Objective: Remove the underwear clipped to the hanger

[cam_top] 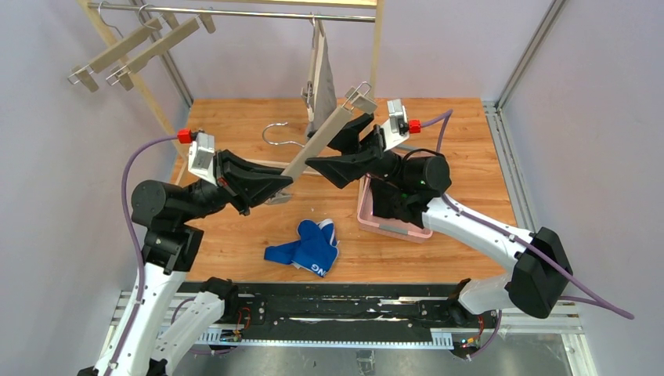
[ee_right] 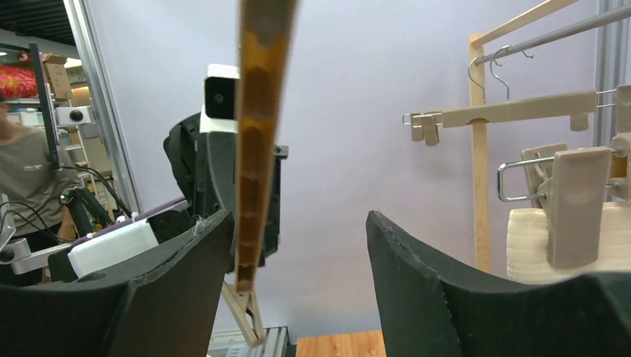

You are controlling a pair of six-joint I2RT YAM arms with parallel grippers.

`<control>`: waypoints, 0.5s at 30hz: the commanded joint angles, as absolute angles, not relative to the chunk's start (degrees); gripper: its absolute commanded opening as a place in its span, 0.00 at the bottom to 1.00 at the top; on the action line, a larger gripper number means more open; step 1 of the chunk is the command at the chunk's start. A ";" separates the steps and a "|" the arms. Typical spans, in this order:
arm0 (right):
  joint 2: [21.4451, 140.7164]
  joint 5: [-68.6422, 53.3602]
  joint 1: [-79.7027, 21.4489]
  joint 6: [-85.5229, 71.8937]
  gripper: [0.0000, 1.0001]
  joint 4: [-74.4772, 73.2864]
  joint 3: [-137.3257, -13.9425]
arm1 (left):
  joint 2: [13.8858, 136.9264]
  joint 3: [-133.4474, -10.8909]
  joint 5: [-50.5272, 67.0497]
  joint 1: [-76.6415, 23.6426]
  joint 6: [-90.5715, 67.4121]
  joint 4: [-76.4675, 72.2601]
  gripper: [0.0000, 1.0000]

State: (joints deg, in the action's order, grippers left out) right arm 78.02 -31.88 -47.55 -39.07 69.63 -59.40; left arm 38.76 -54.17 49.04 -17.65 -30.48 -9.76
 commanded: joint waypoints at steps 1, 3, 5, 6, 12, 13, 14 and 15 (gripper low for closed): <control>78.46 -33.42 -48.39 -37.26 0.67 68.52 -60.12 | 37.13 -56.58 49.75 -17.93 -32.72 -11.25 0.00; 78.58 -35.30 -48.34 -36.28 0.67 65.08 -60.84 | 36.65 -56.89 49.63 -17.93 -33.13 -11.16 0.00; 78.38 -37.75 -48.43 -34.48 0.67 59.93 -61.53 | 35.84 -57.92 49.02 -17.93 -31.90 -9.12 0.00; 78.25 -38.43 -48.55 -33.37 0.68 57.26 -61.69 | 35.45 -58.64 48.40 -17.93 -30.84 -7.49 0.00; 75.39 -38.17 -49.90 -22.68 0.68 38.56 -59.32 | 32.60 -62.91 44.43 -17.93 -23.32 4.92 0.00; 74.66 -37.07 -50.37 -20.58 0.68 35.26 -58.85 | 32.08 -63.61 43.52 -17.93 -22.12 7.26 0.00; 73.95 -35.67 -50.89 -18.41 0.68 32.27 -58.41 | 31.57 -64.30 42.40 -17.93 -20.60 9.44 0.00; 73.18 -34.21 -51.55 -16.01 0.68 29.09 -57.96 | 30.79 -65.05 41.25 -17.93 -18.99 12.16 0.00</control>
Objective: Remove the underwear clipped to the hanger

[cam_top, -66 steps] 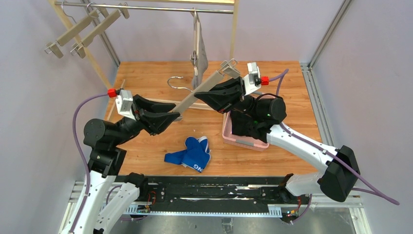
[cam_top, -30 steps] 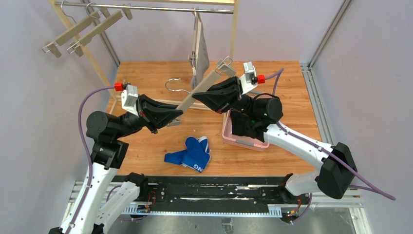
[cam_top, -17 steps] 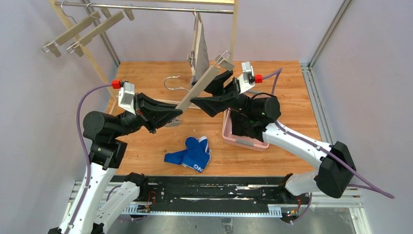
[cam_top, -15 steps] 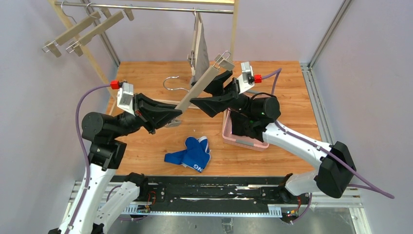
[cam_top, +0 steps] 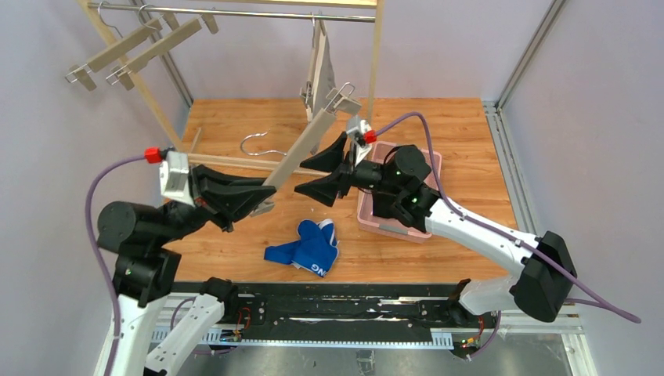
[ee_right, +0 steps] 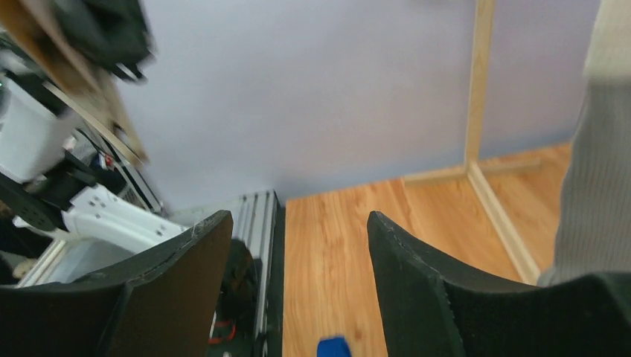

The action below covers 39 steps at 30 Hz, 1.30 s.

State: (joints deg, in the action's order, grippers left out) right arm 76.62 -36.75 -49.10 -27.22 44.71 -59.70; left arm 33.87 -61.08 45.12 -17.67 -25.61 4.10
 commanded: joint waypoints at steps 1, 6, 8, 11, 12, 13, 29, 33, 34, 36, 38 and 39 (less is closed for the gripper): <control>72.42 -32.53 -52.19 -13.69 0.68 25.88 -57.58 | 30.31 -65.95 39.69 -17.93 -17.46 15.15 0.00; 69.70 -23.52 -55.67 -4.77 0.69 10.91 -56.55 | 28.37 -72.05 28.88 -17.93 -10.34 31.40 0.00; 69.15 -20.53 -56.99 -2.62 0.69 6.70 -55.71 | 27.42 -74.66 23.78 -17.93 -8.74 36.66 0.00; 69.11 -17.17 -59.11 -0.59 0.69 2.08 -53.84 | 26.86 -79.91 11.65 -17.93 -7.28 46.00 0.00; 69.43 -16.49 -59.67 -0.28 0.69 1.03 -53.36 | 26.86 -81.53 7.72 -17.91 -6.73 48.54 0.00; 69.88 -15.59 -60.47 0.05 0.69 0.00 -52.93 | 26.96 -82.87 3.69 -17.93 -6.30 51.28 0.00; 86.91 -0.51 -68.64 3.48 0.73 -2.82 -54.89 | 31.90 -77.14 -17.60 -17.91 -3.84 61.54 0.00; 95.17 -0.59 -68.63 3.23 0.74 -4.27 -57.41 | 35.75 -76.84 -16.12 -17.91 -2.54 57.49 0.00; 97.11 -1.08 -68.64 2.88 0.74 -4.78 -58.36 | 37.08 -77.08 -16.13 -17.93 -1.94 56.58 0.00; 100.64 -1.31 -68.64 1.29 0.74 -5.70 -59.58 | 40.36 -78.10 -16.23 -17.86 -0.38 55.21 0.00; 103.42 -1.78 -68.64 -0.28 0.71 -6.41 -60.35 | 43.97 -79.55 -16.61 -17.88 0.70 53.77 0.00; 104.43 -2.72 -68.64 -0.73 0.64 -6.81 -60.59 | 45.79 -80.39 -16.62 -17.91 1.14 53.03 0.00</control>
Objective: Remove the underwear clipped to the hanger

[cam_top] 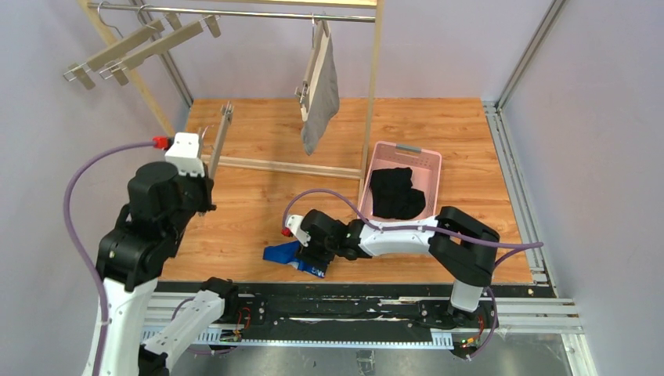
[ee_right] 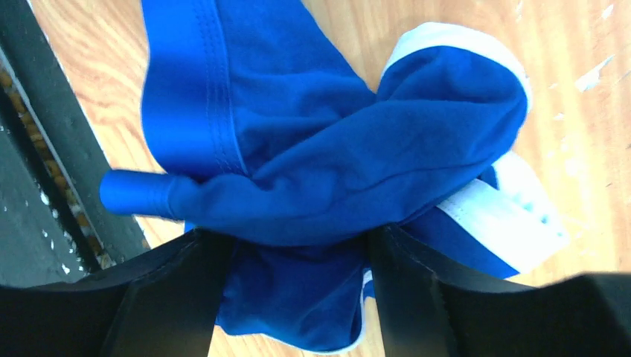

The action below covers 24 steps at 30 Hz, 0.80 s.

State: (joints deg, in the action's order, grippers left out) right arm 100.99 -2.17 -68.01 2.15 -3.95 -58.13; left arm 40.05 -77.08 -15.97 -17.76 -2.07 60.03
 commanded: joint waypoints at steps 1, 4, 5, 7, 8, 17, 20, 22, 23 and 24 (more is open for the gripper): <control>105.05 -3.77 -68.64 -1.09 0.51 -7.14 -60.66 | 47.88 -81.50 -16.36 -17.88 1.68 52.43 0.00; 104.98 -4.58 -68.64 -3.34 0.02 -7.95 -60.36 | 54.14 -85.54 -14.85 -17.44 2.82 51.14 0.00; 104.24 -4.35 -68.62 -3.95 0.01 -8.59 -60.16 | 56.84 -87.19 -14.00 -16.78 3.12 50.93 0.00; 101.75 -3.49 -68.63 -4.40 0.01 -9.72 -59.75 | 60.43 -90.76 -10.85 -14.22 3.50 50.51 0.00; 99.91 -2.53 -68.62 -4.43 0.01 -10.45 -59.57 | 61.99 -92.69 -8.30 -12.46 3.53 50.42 0.00; 78.33 10.97 -66.41 -3.20 0.01 -19.77 -62.94 | 74.13 -108.58 6.81 -2.45 5.20 52.16 0.00; 71.69 17.47 -64.97 -1.63 0.01 -21.33 -64.32 | 75.66 -110.49 10.43 -1.77 4.91 50.79 0.00; 68.16 22.50 -63.62 -0.11 0.01 -21.28 -64.63 | 75.99 -111.01 11.84 -1.64 4.76 49.78 0.00; 66.65 24.32 -62.52 0.50 0.01 -21.31 -64.72 | 76.25 -111.39 12.47 -1.52 4.70 49.61 0.00; 65.44 25.04 -61.11 0.97 0.00 -21.43 -64.82 | 76.60 -111.89 12.86 -1.39 4.74 49.57 0.00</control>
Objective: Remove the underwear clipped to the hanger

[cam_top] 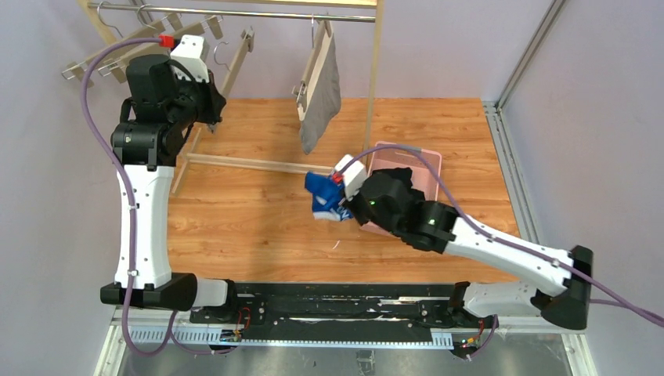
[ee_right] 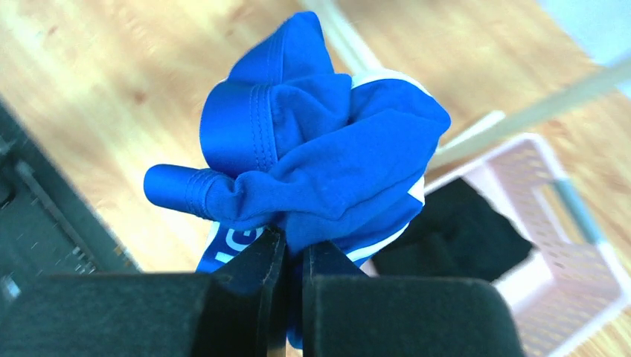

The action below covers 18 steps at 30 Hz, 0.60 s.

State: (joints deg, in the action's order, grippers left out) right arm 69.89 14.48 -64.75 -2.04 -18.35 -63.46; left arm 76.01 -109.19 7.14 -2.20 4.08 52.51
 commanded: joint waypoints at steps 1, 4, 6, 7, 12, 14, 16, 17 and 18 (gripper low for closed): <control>64.35 27.31 -59.16 1.12 0.00 -21.44 -64.85 | 76.97 -112.34 13.15 -1.21 4.66 49.57 0.00; 61.81 28.14 -52.71 0.46 0.01 -21.37 -64.50 | 77.78 -113.44 14.61 -0.60 4.21 49.04 0.00; 60.75 27.67 -48.32 0.10 0.00 -20.81 -63.96 | 77.95 -114.05 14.96 -0.36 3.82 48.43 0.00; 60.51 27.33 -46.35 0.09 0.01 -20.49 -63.48 | 77.96 -114.41 14.95 -0.21 3.65 48.16 0.00; 61.25 22.83 -37.83 -0.63 0.01 -20.14 -61.58 | 78.67 -117.30 14.68 0.29 3.11 48.07 0.00; 62.09 20.75 -35.15 -1.25 0.01 -19.83 -60.56 | 79.40 -118.54 14.72 0.79 2.91 48.08 0.00; 62.96 19.23 -33.29 -1.92 0.01 -19.24 -59.41 | 80.32 -120.04 15.12 1.31 2.68 48.16 0.00; 63.45 18.51 -32.60 -2.20 0.01 -18.80 -58.75 | 80.86 -120.58 15.50 1.65 2.52 48.19 0.00; 63.84 18.09 -32.10 -2.35 0.01 -18.24 -58.11 | 81.33 -121.06 15.62 1.84 2.35 48.12 0.00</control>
State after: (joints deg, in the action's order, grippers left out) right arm 62.48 21.78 -34.83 -0.86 -19.66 -60.42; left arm 79.70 -117.86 14.00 0.49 3.29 51.03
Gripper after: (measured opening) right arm 0.046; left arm 0.070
